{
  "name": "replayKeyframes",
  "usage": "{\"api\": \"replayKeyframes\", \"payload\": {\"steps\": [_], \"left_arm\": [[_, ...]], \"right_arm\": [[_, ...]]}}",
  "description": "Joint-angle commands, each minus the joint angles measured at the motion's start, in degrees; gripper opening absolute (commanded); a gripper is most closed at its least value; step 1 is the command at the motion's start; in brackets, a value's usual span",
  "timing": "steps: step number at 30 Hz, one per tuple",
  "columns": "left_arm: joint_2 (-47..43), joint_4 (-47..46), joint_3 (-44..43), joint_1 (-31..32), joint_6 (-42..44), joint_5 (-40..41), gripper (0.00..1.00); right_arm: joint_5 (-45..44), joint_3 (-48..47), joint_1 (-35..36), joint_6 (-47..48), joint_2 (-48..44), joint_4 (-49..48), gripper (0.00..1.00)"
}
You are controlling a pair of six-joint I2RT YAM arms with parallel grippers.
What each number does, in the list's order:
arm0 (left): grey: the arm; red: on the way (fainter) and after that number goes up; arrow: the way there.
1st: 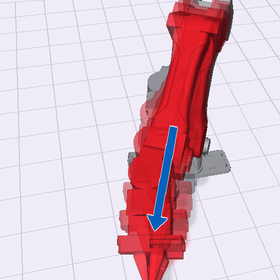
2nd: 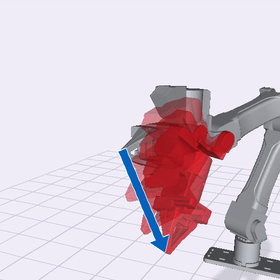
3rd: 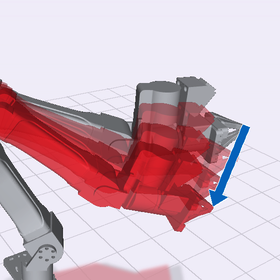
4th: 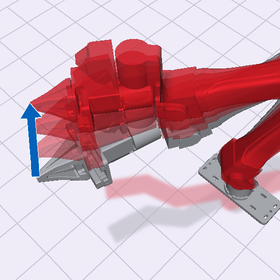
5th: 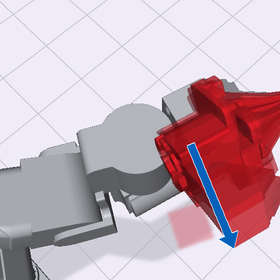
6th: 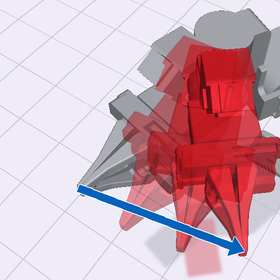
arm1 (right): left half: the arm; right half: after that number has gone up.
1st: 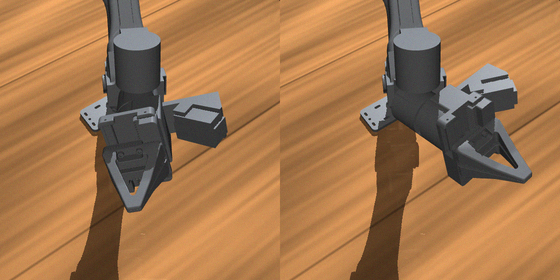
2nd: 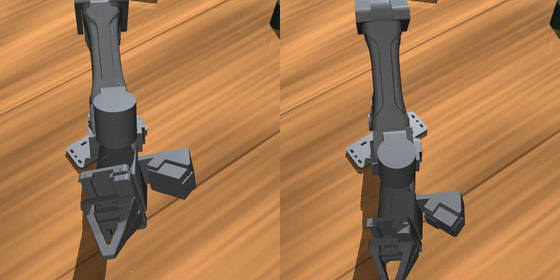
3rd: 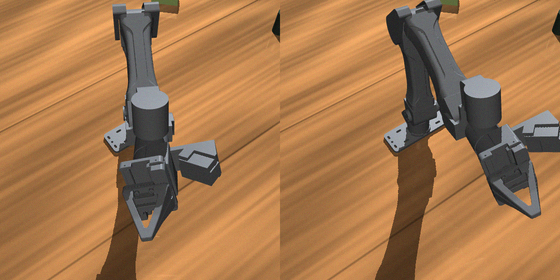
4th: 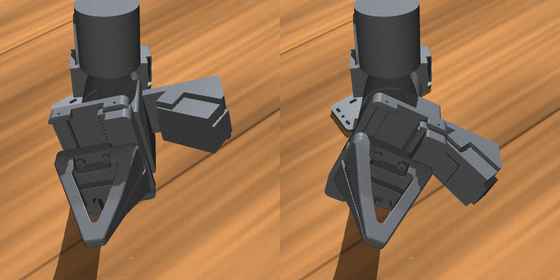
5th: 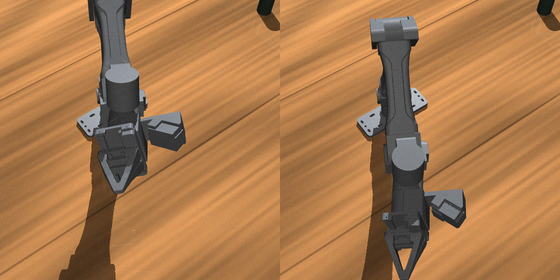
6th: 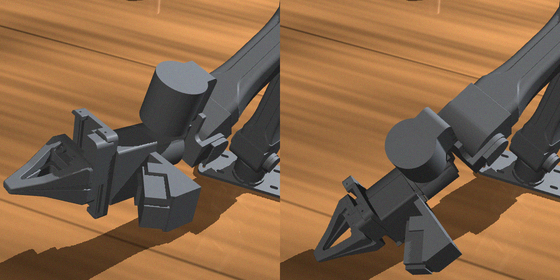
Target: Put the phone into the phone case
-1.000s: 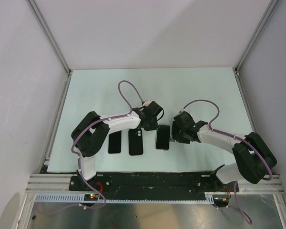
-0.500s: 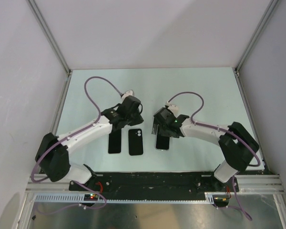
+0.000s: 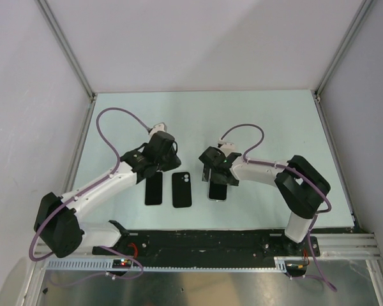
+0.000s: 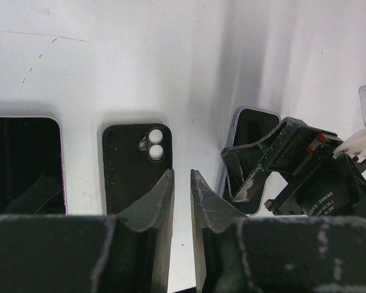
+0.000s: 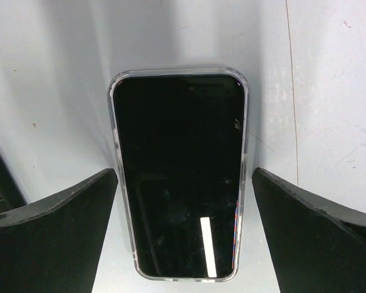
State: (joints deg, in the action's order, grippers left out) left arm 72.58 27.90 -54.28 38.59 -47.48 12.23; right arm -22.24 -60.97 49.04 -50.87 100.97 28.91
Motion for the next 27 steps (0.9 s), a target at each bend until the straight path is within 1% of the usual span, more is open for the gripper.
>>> {"api": "replayKeyframes", "payload": {"steps": [1,4,6,8,10,11,12,13,15,18,23,27], "left_arm": [[-0.98,-0.38,0.09,-0.38,1.31,-0.09,0.21],[-0.69,-0.32,-0.11,-0.46,1.26,-0.27,0.20],[-0.44,-0.37,-0.23,-0.49,1.26,-0.25,0.21],[-0.18,-0.39,-0.28,-0.59,1.25,-0.27,0.21],[0.17,-0.32,-0.18,-0.88,1.25,-0.43,0.21],[0.36,-0.36,-0.20,-1.06,1.30,-0.57,0.21],[0.59,-0.33,-0.25,-1.15,1.36,-0.64,0.21],[0.74,-0.32,-0.27,-1.28,1.44,-0.72,0.21],[0.99,-0.35,-0.38,-1.49,1.61,-0.87,0.21],[1.27,-0.39,-0.35,-1.68,1.87,-0.97,0.21],[1.98,-0.38,0.10,-1.93,2.12,-1.37,0.21],[2.48,-0.41,0.43,-1.94,1.92,-1.77,0.20]], "right_arm": [[-0.76,-2.01,0.65,-0.75,2.45,-0.50,0.99],[-0.08,-2.15,0.65,-0.04,3.84,-0.95,0.95],[-0.22,-2.36,0.54,1.03,4.69,-0.91,0.88],[-0.05,-2.65,-0.30,2.73,5.36,-1.03,0.77],[0.38,-2.79,-1.96,5.24,5.59,-1.74,0.62],[0.68,-2.86,-3.26,6.61,5.57,-2.10,0.57],[1.26,-3.11,-4.53,8.39,5.52,-2.89,0.52],[1.95,-3.37,-6.08,10.12,5.54,-3.64,0.50],[2.86,-5.32,-9.38,14.03,6.08,-5.05,0.48],[5.25,-9.65,-13.79,18.89,8.15,-4.27,0.47],[7.57,-14.71,-17.92,24.76,11.96,-4.79,0.48],[7.28,-19.54,-19.07,28.68,15.50,-5.06,0.60]]}}
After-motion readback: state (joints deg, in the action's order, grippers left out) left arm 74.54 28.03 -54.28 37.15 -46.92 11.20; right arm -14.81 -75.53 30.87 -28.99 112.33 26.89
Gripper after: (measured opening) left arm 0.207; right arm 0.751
